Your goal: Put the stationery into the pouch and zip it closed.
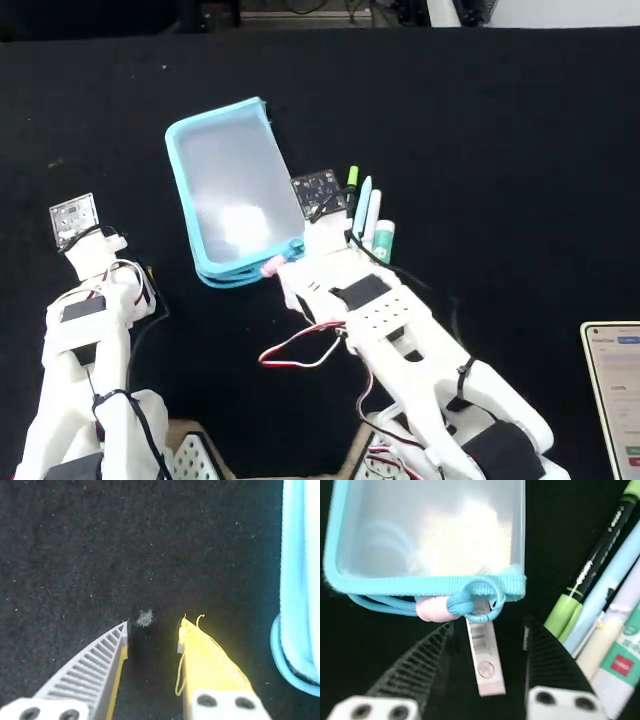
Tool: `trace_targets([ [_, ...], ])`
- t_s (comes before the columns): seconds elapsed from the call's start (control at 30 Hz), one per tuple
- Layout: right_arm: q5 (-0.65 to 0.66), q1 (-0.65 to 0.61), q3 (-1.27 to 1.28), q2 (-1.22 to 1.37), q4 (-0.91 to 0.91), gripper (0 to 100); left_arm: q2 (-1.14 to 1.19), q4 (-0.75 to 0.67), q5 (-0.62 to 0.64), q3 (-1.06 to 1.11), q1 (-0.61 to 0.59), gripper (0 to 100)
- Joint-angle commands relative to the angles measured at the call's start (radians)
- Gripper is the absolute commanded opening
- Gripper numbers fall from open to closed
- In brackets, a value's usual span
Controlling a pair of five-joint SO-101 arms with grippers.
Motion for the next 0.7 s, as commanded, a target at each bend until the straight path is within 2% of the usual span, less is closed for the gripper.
trace_targets([
  [0.0, -0.009, -0.052, -0.002, -0.033, -0.060, 21.0, -0.008, -0.015, 0.012, -0.045, -0.007, 17],
  [0.2, -0.011, -0.037, -0.013, 0.059, -0.143, 20.9, -0.008, -0.015, 0.012, -0.045, -0.007, 17],
  [0.3, -0.083, -0.003, -0.070, 0.147, -0.135, 21.1, -0.008, -0.015, 0.012, -0.045, -0.007, 17],
  [0.4, -0.181, 0.083, -0.189, 0.228, -0.055, 21.1, -0.008, -0.015, 0.012, -0.045, -0.007, 17],
  [0.5, -0.224, 0.157, -0.318, 0.291, 0.060, 20.9, -0.008, -0.015, 0.012, -0.045, -0.007, 17],
  [0.67, -0.226, 0.163, -0.449, 0.312, 0.241, 20.8, -0.008, -0.015, 0.012, -0.045, -0.007, 17],
])
